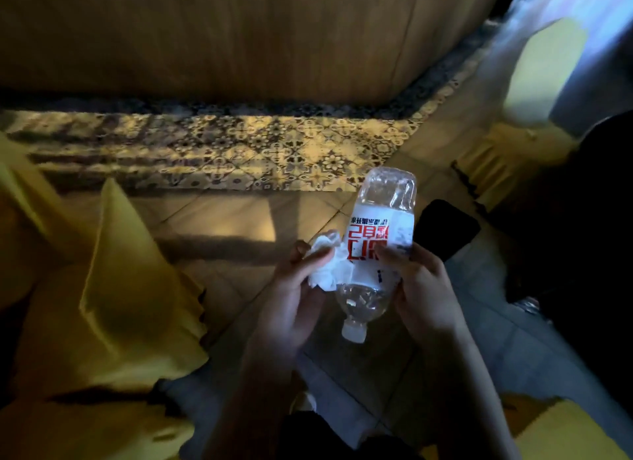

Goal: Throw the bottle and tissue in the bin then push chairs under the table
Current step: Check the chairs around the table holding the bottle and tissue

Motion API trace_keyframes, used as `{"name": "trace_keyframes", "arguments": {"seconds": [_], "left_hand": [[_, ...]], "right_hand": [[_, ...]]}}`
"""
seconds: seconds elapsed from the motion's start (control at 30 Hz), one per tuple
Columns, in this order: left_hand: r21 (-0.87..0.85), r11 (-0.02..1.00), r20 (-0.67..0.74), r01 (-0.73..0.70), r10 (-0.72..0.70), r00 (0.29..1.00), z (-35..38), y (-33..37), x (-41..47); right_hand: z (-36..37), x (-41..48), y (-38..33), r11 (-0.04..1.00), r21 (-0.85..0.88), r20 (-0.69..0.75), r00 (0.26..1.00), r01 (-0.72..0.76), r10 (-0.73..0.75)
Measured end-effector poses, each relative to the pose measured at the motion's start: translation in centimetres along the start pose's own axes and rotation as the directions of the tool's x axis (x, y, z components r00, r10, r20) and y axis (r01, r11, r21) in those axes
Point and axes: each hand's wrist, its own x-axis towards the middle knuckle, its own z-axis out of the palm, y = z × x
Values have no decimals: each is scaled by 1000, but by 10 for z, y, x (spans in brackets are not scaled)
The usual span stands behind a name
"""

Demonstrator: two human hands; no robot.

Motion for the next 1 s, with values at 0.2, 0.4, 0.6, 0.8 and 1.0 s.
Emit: {"name": "trace_keyframes", "arguments": {"seconds": [0.2,0.4,0.6,0.8,1.0], "left_hand": [[268,956,71,120,-144,987,35,4,84],[319,932,88,171,-209,974,57,-6,177],[348,920,50,183,-213,976,95,-8,295],[326,929,49,177,-203,978,141,11,411],[347,923,2,166,-178,984,169,17,503]], "right_hand": [[-25,61,-9,1000,14,-173,985,28,-25],[-57,145,-14,999,21,-247,969,36,-29],[-84,253,-46,997,36,-321,946,63,-49],[-104,356,-105,993,87,-344,938,84,-49],[-136,426,-134,985,154,-424,905,80,-7]]}}
